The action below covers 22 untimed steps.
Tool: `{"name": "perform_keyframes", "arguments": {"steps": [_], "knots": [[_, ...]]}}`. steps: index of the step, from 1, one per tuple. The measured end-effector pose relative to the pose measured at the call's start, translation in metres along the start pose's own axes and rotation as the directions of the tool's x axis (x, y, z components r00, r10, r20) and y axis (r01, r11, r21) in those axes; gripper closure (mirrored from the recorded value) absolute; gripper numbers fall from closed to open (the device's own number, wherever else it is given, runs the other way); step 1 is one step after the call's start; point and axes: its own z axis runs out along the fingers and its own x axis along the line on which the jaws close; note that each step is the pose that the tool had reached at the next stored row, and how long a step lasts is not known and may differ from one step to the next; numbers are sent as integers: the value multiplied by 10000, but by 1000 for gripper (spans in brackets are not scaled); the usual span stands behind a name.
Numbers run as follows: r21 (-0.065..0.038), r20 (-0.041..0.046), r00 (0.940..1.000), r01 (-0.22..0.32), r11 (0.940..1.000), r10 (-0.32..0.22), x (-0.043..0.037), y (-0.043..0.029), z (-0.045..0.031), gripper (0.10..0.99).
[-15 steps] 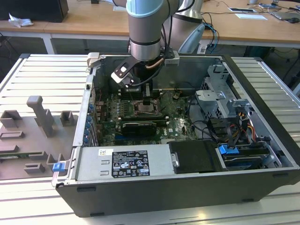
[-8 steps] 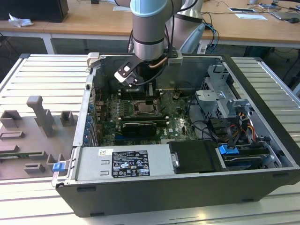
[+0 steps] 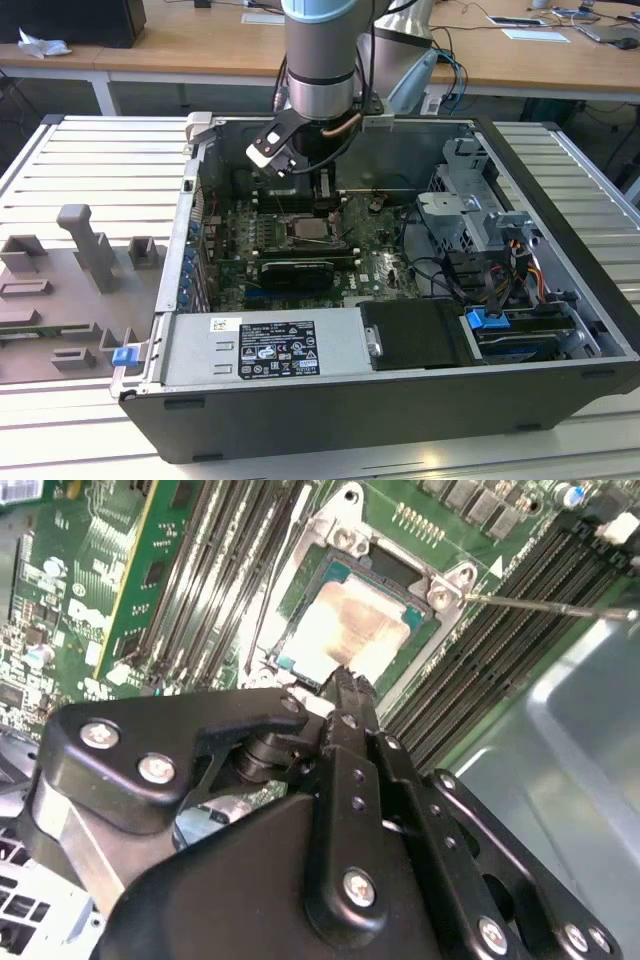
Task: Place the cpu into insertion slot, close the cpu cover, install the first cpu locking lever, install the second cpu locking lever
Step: 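Close the cpu cover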
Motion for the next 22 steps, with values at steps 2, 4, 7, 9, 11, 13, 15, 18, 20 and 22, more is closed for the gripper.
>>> {"name": "perform_keyframes", "arguments": {"steps": [2,4,7,9,11,13,15,18,20,22], "knots": [[1,2,10000,0,10000,0,0,10,-12,980],[-1,-1,10000,-1,10000,1,1,16,-86,980],[-1,-1,10000,-1,10000,1,2,22,-155,980],[0,-1,10000,0,10000,0,2,34,-155,980],[0,1,10000,-1,10000,1,2,66,-157,980],[0,0,10000,-1,10000,1,3,76,-246,980],[1,-2,10000,-2,10000,2,4,98,-272,980],[8,0,10000,-1,10000,1,4,119,-310,980],[11,0,10000,-1,10000,1,4,126,-360,980],[19,-2,10000,-1,10000,1,5,159,-370,980]]}}
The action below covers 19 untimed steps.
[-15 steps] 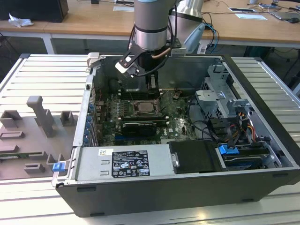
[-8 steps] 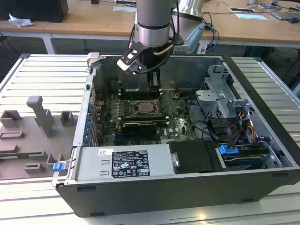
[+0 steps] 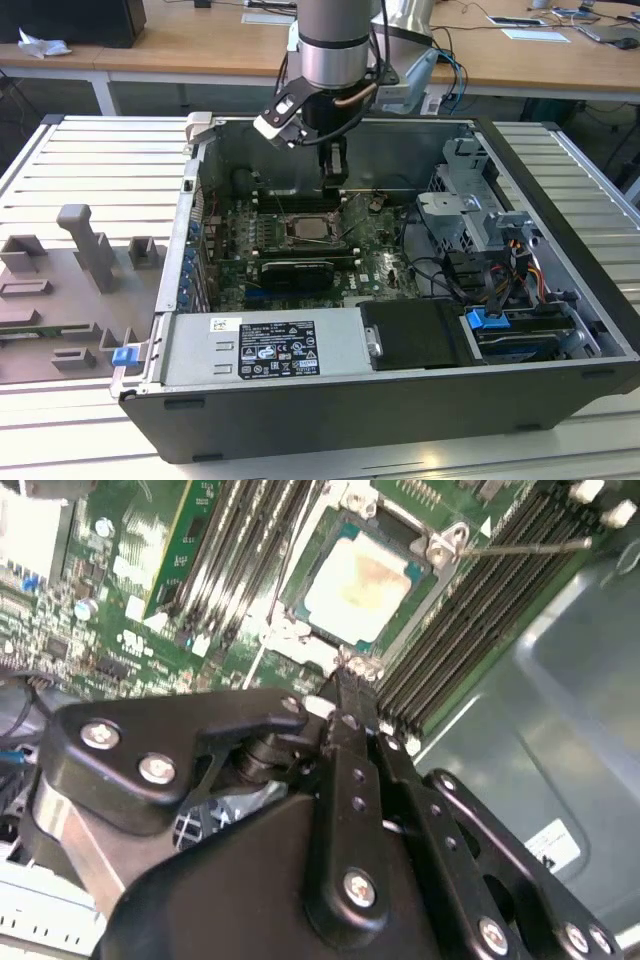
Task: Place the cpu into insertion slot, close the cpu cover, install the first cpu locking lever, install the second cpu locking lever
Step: 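Close the cpu cover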
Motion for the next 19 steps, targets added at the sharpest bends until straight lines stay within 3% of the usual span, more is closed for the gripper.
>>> {"name": "perform_keyframes", "arguments": {"steps": [5,13,19], "knots": [[8,1,10000,0,10000,0,-1,92,5,980],[9,2,10000,-1,10000,1,0,132,8,980],[9,1,10000,0,10000,0,-1,210,14,980]]}}
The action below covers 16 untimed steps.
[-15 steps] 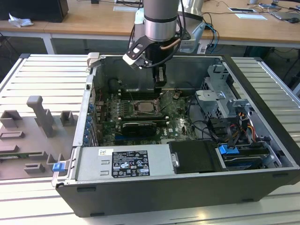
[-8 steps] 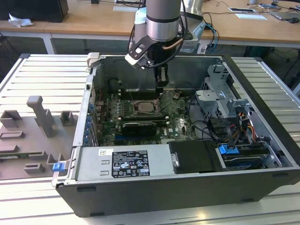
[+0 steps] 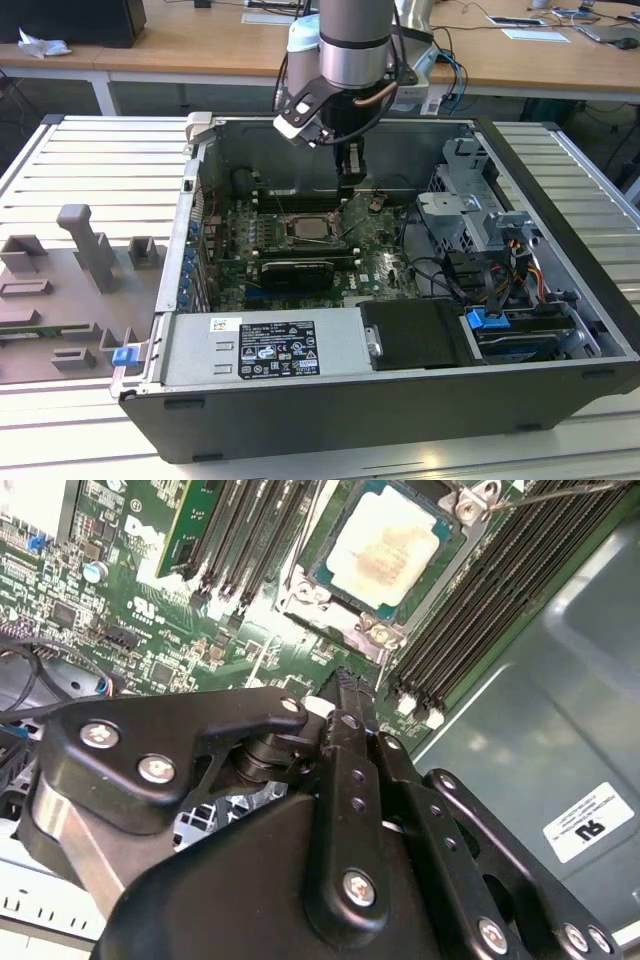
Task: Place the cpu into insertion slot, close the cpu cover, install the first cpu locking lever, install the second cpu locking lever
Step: 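Close the cpu cover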
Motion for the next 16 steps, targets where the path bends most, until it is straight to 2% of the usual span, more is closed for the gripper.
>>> {"name": "perform_keyframes", "arguments": {"steps": [9,16], "knots": [[3,1,10000,-1,10000,1,0,120,8,980],[15,1,10000,-1,10000,1,0,253,18,980]]}}
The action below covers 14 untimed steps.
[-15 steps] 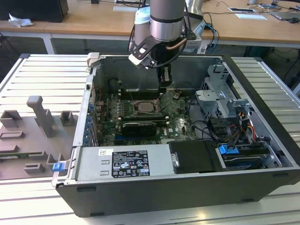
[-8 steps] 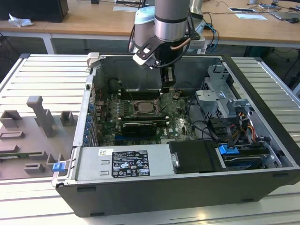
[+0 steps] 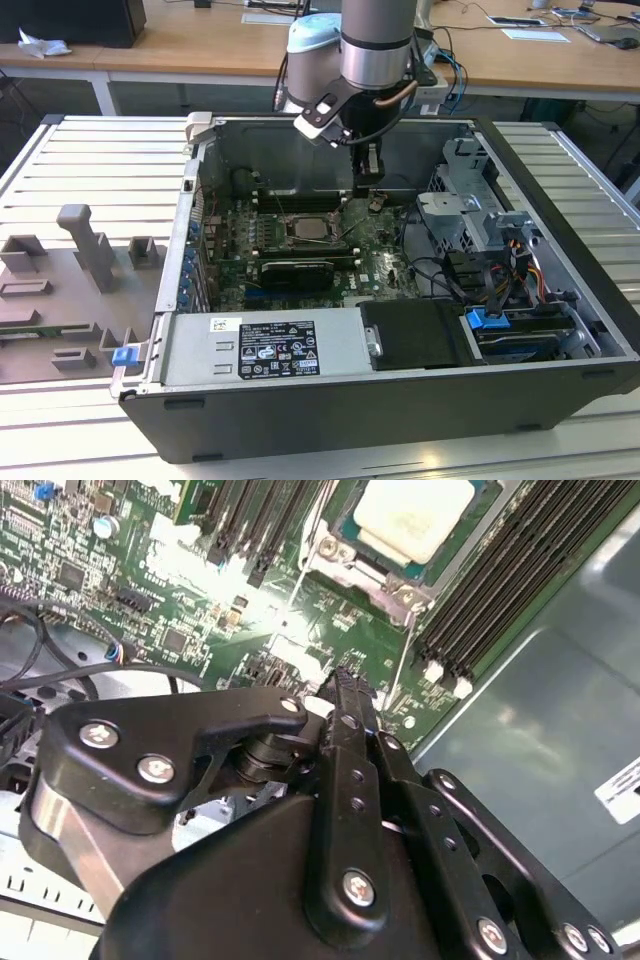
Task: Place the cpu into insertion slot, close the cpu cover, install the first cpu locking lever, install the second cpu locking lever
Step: 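Close the cpu cover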
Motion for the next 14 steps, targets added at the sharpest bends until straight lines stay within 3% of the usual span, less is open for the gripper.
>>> {"name": "perform_keyframes", "arguments": {"steps": [3,7,14], "knots": [[17,9,10000,1,10000,-1,0,70,5,980],[124,31,10000,1,9999,-2,0,200,40,980],[259,47,10000,1,9997,-2,-1,255,168,980]]}}
